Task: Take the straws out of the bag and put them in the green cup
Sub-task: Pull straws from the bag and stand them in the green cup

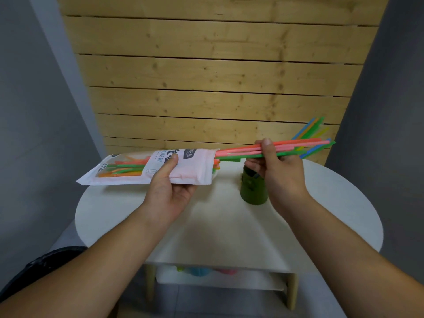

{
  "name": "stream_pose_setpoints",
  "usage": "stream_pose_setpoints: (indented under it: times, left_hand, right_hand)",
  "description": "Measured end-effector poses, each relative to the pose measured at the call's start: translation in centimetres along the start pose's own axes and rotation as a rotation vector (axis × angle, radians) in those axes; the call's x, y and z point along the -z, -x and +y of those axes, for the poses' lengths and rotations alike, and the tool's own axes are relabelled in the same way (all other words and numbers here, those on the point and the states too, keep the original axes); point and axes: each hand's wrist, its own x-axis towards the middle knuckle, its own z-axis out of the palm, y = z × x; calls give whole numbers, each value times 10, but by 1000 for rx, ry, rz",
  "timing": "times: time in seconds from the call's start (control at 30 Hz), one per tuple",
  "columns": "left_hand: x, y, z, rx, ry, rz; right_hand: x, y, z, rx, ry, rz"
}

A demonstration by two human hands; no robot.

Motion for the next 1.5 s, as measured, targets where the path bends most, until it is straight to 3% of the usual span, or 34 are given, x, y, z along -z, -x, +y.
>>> stream_pose_setpoints:
  times: [0.63,0.9,1.37,1.5]
  left_hand:
    - [12,-10,9,-46,45,37]
    - [12,-8,4,-48,27,35]
    - [8,-3,-10,-2,-83,-37]
    - [6,-4,-9,0,-106,-32]
  right_hand:
    - [60,-13,-23,188,9,218]
    - [87,-7,-37,323,196,369]
    - [63,-39,-1,197,521,165]
    - [59,-50,11,67,476,72]
